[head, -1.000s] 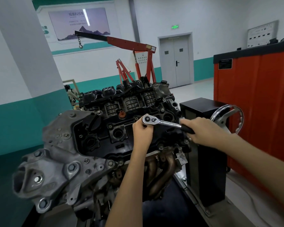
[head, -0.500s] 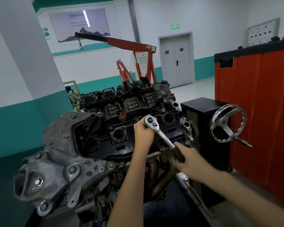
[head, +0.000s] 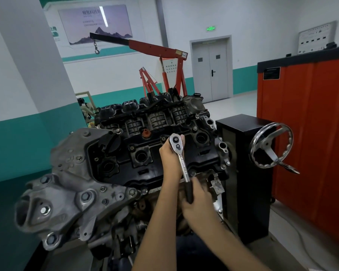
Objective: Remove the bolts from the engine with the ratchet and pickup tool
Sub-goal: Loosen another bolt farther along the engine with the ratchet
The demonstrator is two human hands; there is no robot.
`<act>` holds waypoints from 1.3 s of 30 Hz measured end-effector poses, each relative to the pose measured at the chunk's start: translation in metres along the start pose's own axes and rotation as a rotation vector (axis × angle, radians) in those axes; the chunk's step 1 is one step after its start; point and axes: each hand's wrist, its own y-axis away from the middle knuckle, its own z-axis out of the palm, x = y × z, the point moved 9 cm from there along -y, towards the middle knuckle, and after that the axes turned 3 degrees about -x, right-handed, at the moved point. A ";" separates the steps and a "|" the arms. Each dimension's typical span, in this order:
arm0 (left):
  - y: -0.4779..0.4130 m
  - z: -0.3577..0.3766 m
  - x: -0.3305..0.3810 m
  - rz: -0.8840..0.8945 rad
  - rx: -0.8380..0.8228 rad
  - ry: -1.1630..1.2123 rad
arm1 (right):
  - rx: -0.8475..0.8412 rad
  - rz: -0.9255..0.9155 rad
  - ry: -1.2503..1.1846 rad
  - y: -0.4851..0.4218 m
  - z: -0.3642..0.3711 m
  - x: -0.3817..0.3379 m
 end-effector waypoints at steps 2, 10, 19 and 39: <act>-0.001 -0.004 -0.001 -0.027 0.005 0.008 | -0.016 0.027 -0.074 0.003 0.011 -0.005; -0.006 0.004 0.006 0.043 -0.215 -0.187 | -0.246 -0.249 0.866 -0.069 -0.115 -0.030; 0.000 0.007 0.000 0.042 -0.075 -0.043 | -0.013 -0.020 0.119 -0.003 -0.039 0.007; 0.001 -0.003 -0.006 0.022 0.006 -0.005 | -0.067 -0.099 0.446 -0.019 -0.071 -0.003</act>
